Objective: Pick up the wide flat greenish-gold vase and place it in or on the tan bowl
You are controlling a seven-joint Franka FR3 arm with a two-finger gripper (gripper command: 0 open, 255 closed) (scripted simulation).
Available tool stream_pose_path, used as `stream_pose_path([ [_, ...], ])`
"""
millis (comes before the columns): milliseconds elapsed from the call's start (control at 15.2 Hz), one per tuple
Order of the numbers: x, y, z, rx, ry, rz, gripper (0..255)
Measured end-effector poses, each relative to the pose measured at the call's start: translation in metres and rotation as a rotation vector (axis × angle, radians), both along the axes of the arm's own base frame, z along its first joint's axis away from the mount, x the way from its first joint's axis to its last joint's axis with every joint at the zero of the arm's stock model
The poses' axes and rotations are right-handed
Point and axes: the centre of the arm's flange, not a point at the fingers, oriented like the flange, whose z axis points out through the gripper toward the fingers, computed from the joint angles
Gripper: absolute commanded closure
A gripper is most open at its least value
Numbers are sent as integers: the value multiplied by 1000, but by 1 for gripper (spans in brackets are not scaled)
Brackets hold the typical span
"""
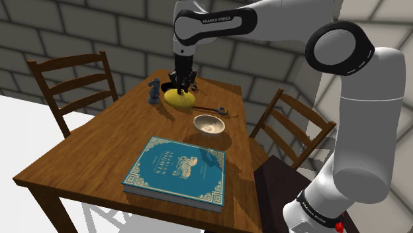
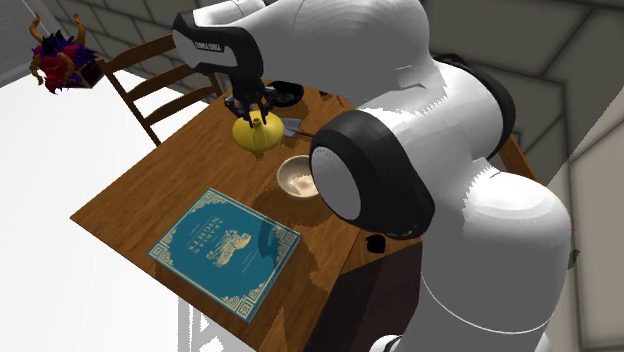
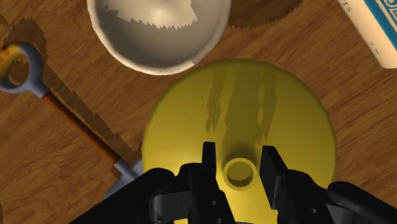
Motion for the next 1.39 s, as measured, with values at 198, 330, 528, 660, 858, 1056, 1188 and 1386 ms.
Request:
stream_pose_path([
  [198,-13,-8,12,0,0,0,255],
  [330,-31,-21,20,0,0,0,255],
  [528,-62,-41,32,0,0,0,255],
  [660,-85,-55,41,0,0,0,255],
  [858,-117,-74,49,0,0,0,255],
  [1056,-136,-87,48,0,0,0,255],
  [1188,-139,-89,39,0,1,0,255],
  [1386,-140,-88,24,0,1,0,255],
])
